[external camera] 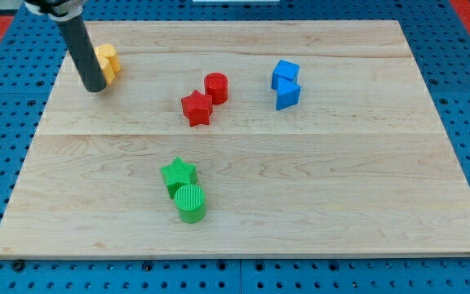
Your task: Move the red circle towards the yellow hexagon
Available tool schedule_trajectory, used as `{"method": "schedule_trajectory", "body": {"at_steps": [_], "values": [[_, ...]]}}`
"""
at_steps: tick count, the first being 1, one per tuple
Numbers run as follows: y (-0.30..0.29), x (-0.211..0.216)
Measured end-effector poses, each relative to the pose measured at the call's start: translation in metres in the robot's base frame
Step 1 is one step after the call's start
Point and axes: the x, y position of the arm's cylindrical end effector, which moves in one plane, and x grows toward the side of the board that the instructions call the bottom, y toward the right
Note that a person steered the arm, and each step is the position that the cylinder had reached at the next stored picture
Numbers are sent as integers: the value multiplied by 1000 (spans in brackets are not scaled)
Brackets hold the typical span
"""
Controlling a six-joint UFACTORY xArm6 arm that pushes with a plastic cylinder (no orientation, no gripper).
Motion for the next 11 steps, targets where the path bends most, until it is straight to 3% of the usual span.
{"method": "schedule_trajectory", "body": {"at_steps": [2,3,4,5,6,7,9,11], "values": [[4,-68],[32,-43],[104,-43],[218,-43],[269,0],[228,30],[154,-18],[148,32]]}}
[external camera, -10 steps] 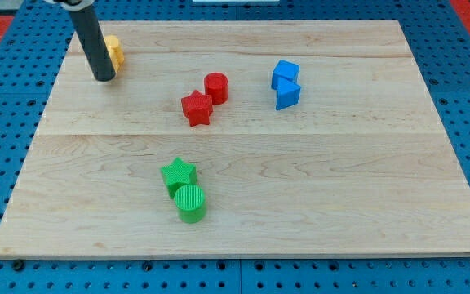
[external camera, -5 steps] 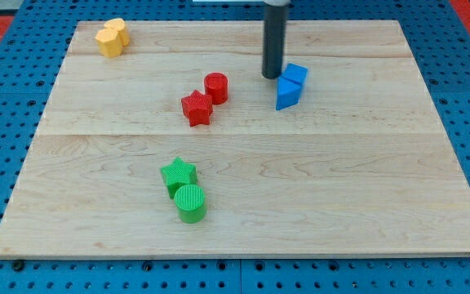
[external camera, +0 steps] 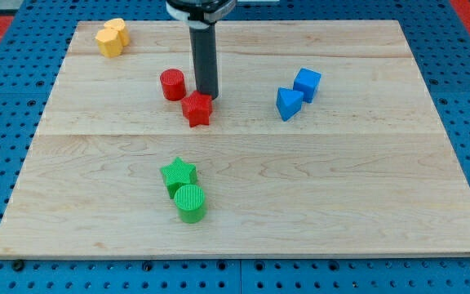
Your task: Move the red circle towards the yellow hexagon
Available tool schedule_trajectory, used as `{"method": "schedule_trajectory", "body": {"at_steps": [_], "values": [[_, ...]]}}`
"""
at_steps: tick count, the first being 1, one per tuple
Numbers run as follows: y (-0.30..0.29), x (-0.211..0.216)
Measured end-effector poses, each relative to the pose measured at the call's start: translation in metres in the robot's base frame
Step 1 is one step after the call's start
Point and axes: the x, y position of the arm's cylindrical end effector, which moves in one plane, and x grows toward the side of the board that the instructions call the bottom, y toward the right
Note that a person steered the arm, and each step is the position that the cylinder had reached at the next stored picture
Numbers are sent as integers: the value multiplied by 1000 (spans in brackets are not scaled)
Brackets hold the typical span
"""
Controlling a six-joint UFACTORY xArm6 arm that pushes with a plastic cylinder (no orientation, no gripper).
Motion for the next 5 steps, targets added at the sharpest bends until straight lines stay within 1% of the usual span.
{"method": "schedule_trajectory", "body": {"at_steps": [1,2,3,4,5], "values": [[-57,-21],[-62,-78],[-39,-76],[-27,-101],[-71,-113]]}}
